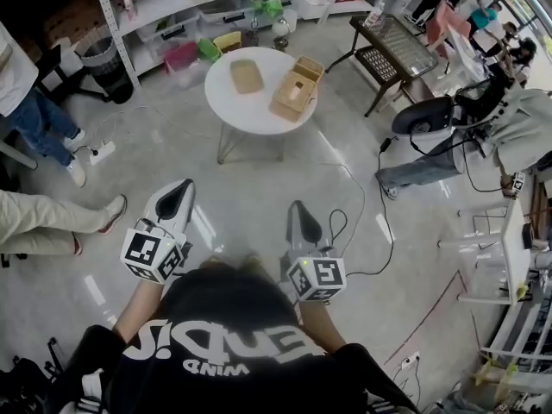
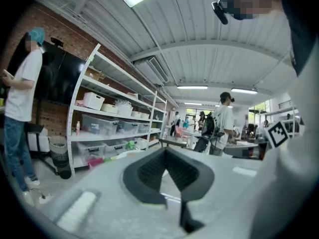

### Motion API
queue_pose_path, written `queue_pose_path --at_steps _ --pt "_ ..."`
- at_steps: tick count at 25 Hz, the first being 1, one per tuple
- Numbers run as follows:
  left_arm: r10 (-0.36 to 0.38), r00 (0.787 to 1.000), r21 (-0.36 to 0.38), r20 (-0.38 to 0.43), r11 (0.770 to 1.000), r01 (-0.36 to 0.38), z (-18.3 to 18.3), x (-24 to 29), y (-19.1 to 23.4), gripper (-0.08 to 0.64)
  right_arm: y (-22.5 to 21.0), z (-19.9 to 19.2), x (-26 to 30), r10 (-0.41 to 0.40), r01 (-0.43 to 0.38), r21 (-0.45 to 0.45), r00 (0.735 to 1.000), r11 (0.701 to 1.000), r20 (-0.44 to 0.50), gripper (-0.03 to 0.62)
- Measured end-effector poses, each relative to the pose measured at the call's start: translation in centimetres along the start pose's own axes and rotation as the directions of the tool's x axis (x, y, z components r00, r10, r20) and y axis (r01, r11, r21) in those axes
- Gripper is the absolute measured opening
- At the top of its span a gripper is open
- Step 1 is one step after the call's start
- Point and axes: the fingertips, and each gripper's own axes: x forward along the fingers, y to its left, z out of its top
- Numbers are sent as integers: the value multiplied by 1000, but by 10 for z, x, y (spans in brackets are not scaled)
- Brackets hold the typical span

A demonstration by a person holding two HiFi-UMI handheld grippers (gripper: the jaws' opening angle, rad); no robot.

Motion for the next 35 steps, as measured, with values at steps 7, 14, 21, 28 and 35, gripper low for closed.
queue_pose_path --at_steps 7,14,21,28,35 --pt "0 1000 -7 18 1000 0 -2 -18 45 0 36 -12 24 -3 3 4 1000 1000 23 0" --pt "-12 1000 -29 26 999 13 2 1 81 1 53 -11 72 25 -25 -13 1000 1000 16 0" --pt "-5 1000 -24 24 1000 6 3 37 104 0 44 -13 116 50 -50 -8 999 999 2 0" --pt "-9 1000 -22 27 1000 10 9 90 136 2 22 -6 174 55 -55 -22 998 998 -6 0" --pt "-4 1000 -21 10 1000 4 24 160 164 1 -16 21 243 70 -71 -22 997 997 -12 0"
